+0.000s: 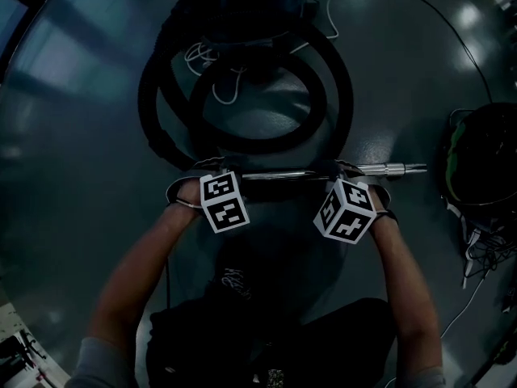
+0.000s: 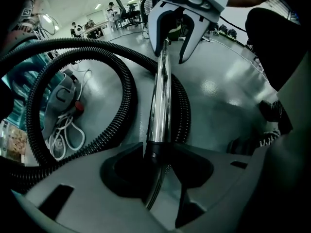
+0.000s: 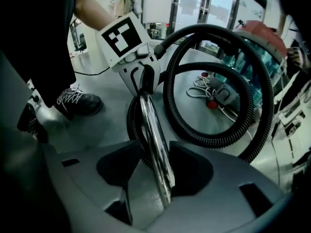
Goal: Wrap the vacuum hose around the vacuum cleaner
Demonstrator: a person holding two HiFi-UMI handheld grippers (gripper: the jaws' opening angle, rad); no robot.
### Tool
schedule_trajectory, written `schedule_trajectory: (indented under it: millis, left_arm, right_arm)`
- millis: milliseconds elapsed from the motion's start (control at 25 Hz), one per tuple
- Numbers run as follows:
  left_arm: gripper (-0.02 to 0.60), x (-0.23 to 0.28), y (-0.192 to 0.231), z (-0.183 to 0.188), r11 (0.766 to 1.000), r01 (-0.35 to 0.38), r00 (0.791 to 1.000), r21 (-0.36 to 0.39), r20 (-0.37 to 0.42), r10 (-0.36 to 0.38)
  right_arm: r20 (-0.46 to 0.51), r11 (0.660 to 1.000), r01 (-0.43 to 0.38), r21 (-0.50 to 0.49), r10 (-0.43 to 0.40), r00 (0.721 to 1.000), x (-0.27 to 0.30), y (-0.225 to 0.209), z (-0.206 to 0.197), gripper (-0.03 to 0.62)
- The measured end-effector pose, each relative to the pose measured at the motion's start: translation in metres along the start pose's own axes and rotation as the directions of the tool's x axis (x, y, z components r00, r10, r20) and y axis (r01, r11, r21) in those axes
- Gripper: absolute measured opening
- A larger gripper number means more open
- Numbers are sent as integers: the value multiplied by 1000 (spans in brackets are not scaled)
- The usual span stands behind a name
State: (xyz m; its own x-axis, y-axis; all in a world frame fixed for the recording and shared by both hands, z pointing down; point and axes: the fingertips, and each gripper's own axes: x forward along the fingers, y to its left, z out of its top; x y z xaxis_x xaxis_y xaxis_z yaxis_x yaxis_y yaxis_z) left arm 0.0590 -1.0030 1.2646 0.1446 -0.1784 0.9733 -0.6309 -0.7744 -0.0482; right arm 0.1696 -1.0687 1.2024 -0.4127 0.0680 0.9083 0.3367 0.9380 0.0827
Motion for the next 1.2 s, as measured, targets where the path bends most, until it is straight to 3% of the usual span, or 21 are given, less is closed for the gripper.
schedule_trajectory:
  millis: [280,480,560,720,1200]
  left_arm:
    - [179,7,19,7,1000,-13,1000,-14,6,13]
    - [179,8,21,10,999,2,1000,-45,3,-2]
    - [179,5,19,12,998,24,1000,-59,8,-23]
    - [179,-2,15,17,996,37,999,-80,31,-34]
    - [183,-44,3,43,989,50,983,-140,183,-23]
  right_arm:
    - [109,964,7,266,-37,993,-17,2,-18,170]
    - [118,932,14,361,-60,991,-15,1,-23,169]
    - [112,929,17,368,-63,992,-14,2,-23,149]
    - [117,929,68,364,-118,986,-20,-5,-19,5]
    - [128,936,75,343,-126,984,-21,3,-6,3]
